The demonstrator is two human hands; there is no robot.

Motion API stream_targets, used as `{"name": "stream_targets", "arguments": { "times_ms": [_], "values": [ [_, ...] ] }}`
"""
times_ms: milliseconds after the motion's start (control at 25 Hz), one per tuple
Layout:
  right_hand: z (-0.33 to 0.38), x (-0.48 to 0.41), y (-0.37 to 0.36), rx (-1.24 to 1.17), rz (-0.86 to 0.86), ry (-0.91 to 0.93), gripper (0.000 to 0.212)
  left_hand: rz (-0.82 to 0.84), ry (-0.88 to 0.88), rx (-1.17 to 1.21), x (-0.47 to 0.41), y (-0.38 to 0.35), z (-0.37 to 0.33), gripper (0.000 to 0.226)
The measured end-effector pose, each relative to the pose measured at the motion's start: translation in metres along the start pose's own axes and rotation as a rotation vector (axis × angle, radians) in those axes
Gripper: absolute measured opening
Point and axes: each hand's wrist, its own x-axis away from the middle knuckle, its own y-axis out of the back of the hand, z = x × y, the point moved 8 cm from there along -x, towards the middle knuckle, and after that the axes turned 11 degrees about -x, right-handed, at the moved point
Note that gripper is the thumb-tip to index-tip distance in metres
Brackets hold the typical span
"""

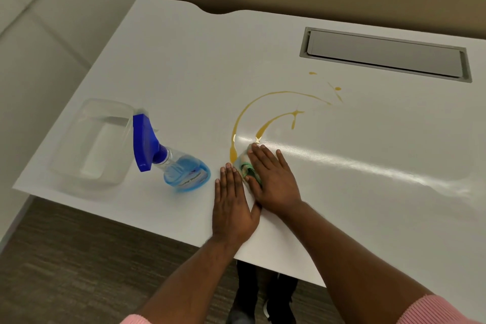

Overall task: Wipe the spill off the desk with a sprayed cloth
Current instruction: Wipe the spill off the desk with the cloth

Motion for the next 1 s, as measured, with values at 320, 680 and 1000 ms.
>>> {"name": "stream_targets", "arguments": {
  "times_ms": [320, 680, 1000],
  "values": [
    [0.014, -0.028, -0.008, 0.019, 0.163, 0.211, 0.071, -0.015, 0.075, -0.008, 0.015, -0.001, 0.016, 0.093],
    [0.019, -0.067, -0.01, 0.031, 0.172, 0.168, 0.073, 0.011, 0.106, 0.002, -0.005, 0.002, 0.016, 0.098],
    [-0.004, -0.121, 0.0, 0.034, 0.071, 0.136, 0.066, 0.002, 0.151, -0.04, -0.043, 0.004, 0.006, 0.097]
  ]
}}
